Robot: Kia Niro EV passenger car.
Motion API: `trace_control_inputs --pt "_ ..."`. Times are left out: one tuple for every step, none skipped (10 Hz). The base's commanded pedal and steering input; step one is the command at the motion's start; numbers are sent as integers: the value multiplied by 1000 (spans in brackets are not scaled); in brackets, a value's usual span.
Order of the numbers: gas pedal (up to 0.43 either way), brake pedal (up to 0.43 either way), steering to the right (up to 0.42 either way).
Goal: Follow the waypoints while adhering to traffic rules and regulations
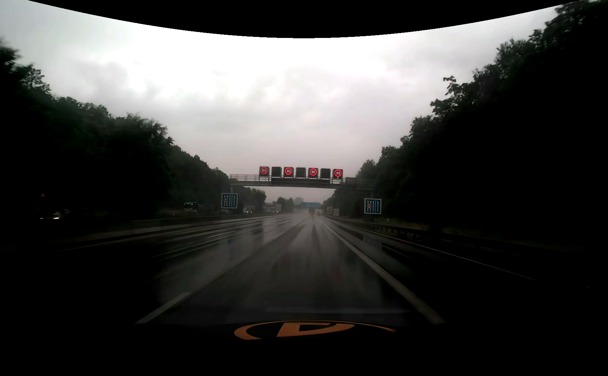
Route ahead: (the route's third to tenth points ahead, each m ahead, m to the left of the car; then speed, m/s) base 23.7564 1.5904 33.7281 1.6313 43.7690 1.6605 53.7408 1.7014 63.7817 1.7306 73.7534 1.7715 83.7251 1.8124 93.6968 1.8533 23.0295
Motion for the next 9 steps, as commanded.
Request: trace_control_inputs --pt "59 0 1" --pt "59 0 1" --pt "59 0 0" --pt "59 0 0" --pt "59 0 0" --pt "59 0 0" --pt "47 0 -1" --pt "47 0 -1" --pt "47 0 -1"
